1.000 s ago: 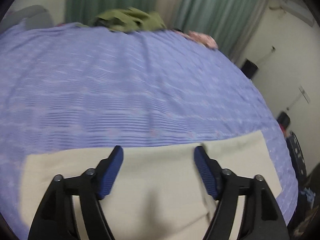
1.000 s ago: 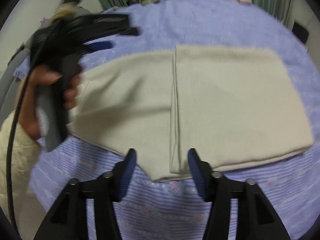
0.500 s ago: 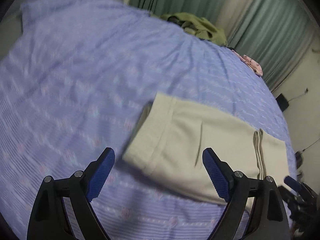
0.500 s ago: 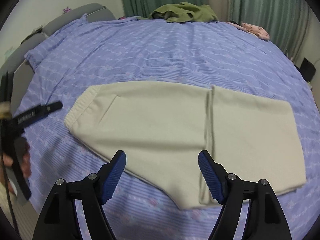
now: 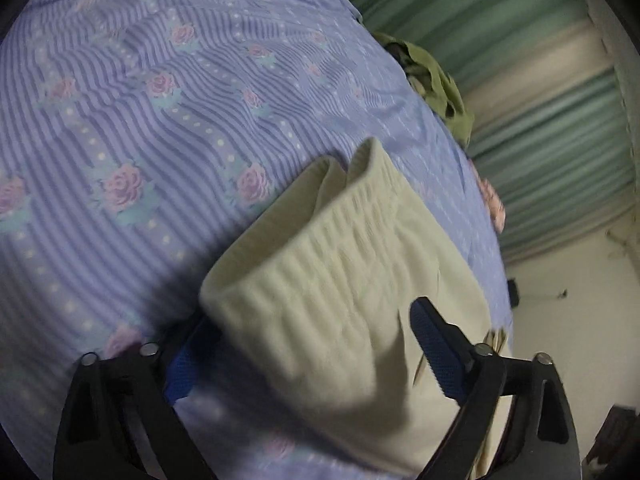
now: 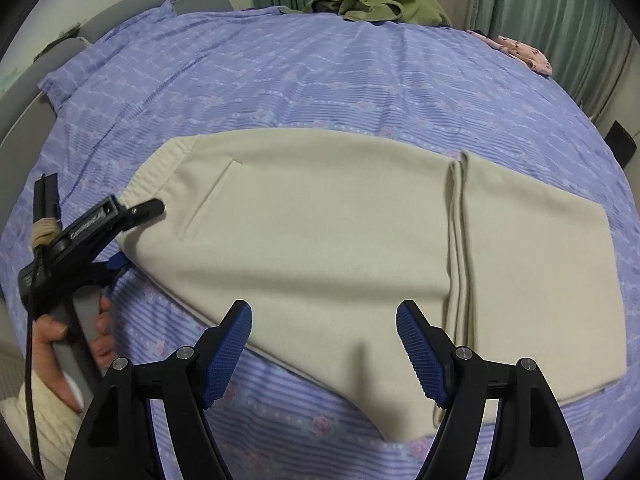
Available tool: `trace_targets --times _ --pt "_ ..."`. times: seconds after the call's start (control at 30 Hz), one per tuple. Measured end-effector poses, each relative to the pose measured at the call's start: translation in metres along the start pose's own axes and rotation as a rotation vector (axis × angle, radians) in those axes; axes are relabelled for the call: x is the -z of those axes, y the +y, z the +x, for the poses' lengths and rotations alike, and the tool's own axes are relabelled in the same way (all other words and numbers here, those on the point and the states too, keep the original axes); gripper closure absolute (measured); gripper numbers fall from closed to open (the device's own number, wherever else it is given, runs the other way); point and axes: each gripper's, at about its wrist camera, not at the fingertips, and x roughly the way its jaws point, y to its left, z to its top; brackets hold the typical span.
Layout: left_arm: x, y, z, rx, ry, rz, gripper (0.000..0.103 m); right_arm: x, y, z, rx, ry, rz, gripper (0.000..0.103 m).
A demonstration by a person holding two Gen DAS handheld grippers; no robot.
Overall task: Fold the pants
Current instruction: 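Grasp the elastic waistband with the left tool and fold it over the trousers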
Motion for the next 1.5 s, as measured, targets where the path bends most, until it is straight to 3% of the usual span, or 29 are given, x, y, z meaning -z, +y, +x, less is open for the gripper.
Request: trace_targets --times 0.1,0.17,0.2,0.23,0.27,0.3,0.43,0.63,0.87,1.03,1.2,1.5 --pt "-0.006 -0.01 0.009 0.02 0.004 -0.047 0.003 -0.004 -0.002 0.001 0.001 -0.008 0.009 0.027" --pt "-0.008 -0.019 0.012 0.097 0.029 -0.086 0.004 -0.005 -0.006 0.001 0.0 -0.013 0.026 0.027" --pt "-0.008 -0.025 0.011 0.133 0.024 -0.108 0.014 -0.005 -0.009 -0.001 -0.002 -0.014 0.035 0.027" --pt "-0.007 -0.03 0.008 0.14 0.016 -0.113 0.037 -0.004 -0.012 -0.002 -0.007 -0.015 0.045 0.027" --pt "-0.006 -0.035 0.005 0.131 0.008 -0.113 0.05 -0.003 -0.016 -0.005 -0.014 -0.017 0.053 0.027" --pt "-0.005 -0.043 -0.002 0.116 -0.011 -0.097 0.07 -0.002 -0.018 -0.007 -0.015 -0.017 0.057 0.027" --pt "-0.005 -0.086 -0.035 0.094 -0.057 0.026 0.074 0.001 -0.038 -0.034 -0.016 -0.058 0.076 0.027" --pt "0.007 -0.193 -0.088 -0.009 -0.121 0.316 0.075 0.007 -0.086 -0.088 -0.001 -0.141 0.118 0.027" --pt "0.045 -0.324 -0.102 -0.044 -0.176 0.569 0.076 0.023 -0.169 -0.147 0.058 -0.2 0.216 0.027" --pt "0.1 -0.405 -0.077 -0.02 -0.112 0.725 0.077 0.045 -0.229 -0.183 0.096 -0.225 0.275 0.027" --pt "0.155 -0.462 -0.028 -0.023 -0.016 0.778 0.078 0.074 -0.287 -0.2 0.117 -0.224 0.325 0.027" --pt "0.248 -0.498 0.079 -0.145 0.138 0.778 0.08 0.106 -0.381 -0.194 0.109 -0.188 0.374 0.027"
